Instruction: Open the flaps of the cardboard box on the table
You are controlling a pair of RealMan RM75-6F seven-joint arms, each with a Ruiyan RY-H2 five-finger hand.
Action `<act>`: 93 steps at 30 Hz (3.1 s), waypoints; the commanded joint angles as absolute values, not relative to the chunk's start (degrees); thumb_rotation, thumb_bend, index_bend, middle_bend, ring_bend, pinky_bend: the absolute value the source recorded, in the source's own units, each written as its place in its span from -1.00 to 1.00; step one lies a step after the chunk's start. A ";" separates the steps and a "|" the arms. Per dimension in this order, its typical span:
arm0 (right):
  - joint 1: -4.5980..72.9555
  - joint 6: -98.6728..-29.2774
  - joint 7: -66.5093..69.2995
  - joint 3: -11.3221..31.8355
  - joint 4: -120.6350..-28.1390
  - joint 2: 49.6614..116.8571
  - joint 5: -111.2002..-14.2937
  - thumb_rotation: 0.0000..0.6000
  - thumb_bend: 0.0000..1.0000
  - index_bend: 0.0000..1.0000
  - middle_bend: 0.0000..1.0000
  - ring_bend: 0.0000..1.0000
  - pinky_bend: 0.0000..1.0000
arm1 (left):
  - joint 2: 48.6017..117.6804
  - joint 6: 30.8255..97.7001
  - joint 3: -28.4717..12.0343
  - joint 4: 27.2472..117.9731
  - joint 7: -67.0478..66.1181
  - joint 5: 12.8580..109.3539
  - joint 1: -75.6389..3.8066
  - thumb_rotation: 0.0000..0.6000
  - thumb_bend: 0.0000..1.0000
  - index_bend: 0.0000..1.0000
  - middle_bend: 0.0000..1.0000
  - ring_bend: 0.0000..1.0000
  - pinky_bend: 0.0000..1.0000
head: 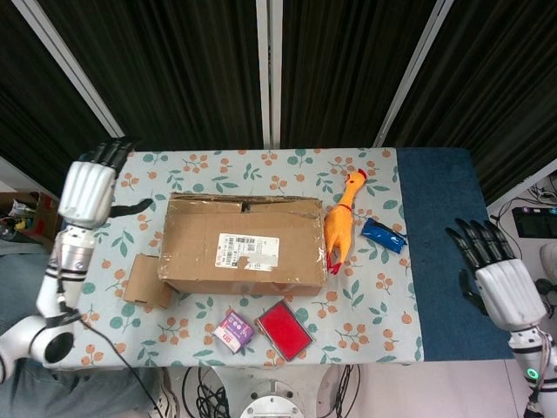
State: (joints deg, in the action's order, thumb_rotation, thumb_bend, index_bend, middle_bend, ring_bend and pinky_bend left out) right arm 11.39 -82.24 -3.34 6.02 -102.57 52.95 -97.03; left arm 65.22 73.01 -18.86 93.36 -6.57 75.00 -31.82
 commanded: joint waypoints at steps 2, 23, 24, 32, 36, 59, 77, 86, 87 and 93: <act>22.05 -69.75 -3.06 10.93 -111.80 46.98 -94.88 1.00 -0.01 -1.00 -0.97 -1.00 -1.00 | 59.74 77.17 -12.41 96.54 -3.58 76.91 -23.53 0.43 -1.00 -0.59 -0.61 -0.59 -0.34; 69.94 -36.83 -21.69 14.32 -109.88 56.92 -31.40 1.00 0.48 -0.94 -0.86 -1.00 -1.00 | 62.15 87.64 -3.69 90.59 5.44 83.97 -10.76 0.32 -1.00 -0.59 -0.57 -0.59 -0.44; 71.87 -36.74 -21.70 13.87 -109.28 58.12 -27.98 1.00 0.49 -0.94 -0.85 -1.00 -1.00 | 62.33 87.90 -3.66 90.21 5.67 83.96 -10.42 0.28 -1.00 -0.59 -0.57 -0.59 -0.45; 84.12 -36.99 -24.82 8.88 -104.71 64.14 -8.90 1.00 0.52 -0.94 -0.77 -1.00 -1.00 | 62.49 89.03 -4.26 89.75 6.71 84.73 -9.59 0.14 -1.00 -0.59 -0.57 -0.59 -0.47; 88.41 -37.73 -26.17 6.93 -103.47 66.23 -2.92 1.00 0.54 -0.94 -0.76 -1.00 -1.00 | 62.17 88.69 -4.51 89.65 7.33 85.02 -9.62 0.13 -1.00 -0.59 -0.57 -0.59 -0.47; 94.01 -40.78 -27.44 5.08 -101.70 70.27 4.78 1.00 0.56 -0.94 -0.52 -1.00 -1.00 | 61.72 88.17 -5.27 87.36 10.54 84.38 -8.22 0.12 -1.00 -0.59 -0.57 -0.59 -0.49; 85.50 -32.59 -13.45 14.27 -109.26 58.28 -1.27 1.00 0.52 -0.92 -0.19 -1.00 -1.00 | 61.78 86.73 -5.64 87.78 11.00 84.69 -8.58 0.13 -1.00 -0.59 -0.57 -0.59 -0.49; 79.15 -24.52 -5.66 19.62 -116.47 48.17 -10.53 1.00 0.49 -0.99 -0.19 -1.00 -1.00 | 61.38 86.59 -5.87 89.00 10.29 84.89 -8.70 0.13 -1.00 -0.59 -0.57 -0.59 -0.49; 78.30 -24.18 -5.15 20.15 -117.75 46.95 -12.32 1.00 0.48 -1.00 -0.18 -1.00 -1.00 | 61.32 86.52 -5.82 89.17 10.01 84.96 -8.71 0.13 -1.00 -0.59 -0.57 -0.59 -0.49; 72.05 -22.00 -0.43 25.00 -124.94 41.02 -21.53 1.00 0.39 -1.00 -0.18 -1.00 -1.00 | 60.93 86.31 -5.56 90.31 8.90 85.23 -8.64 0.13 -1.00 -0.59 -0.57 -0.59 -0.49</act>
State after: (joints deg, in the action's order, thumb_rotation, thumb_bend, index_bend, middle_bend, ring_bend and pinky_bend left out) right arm 74.88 -23.45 -2.72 22.65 -121.99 43.62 -18.17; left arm 61.01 86.31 -5.57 90.20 8.99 85.22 -8.66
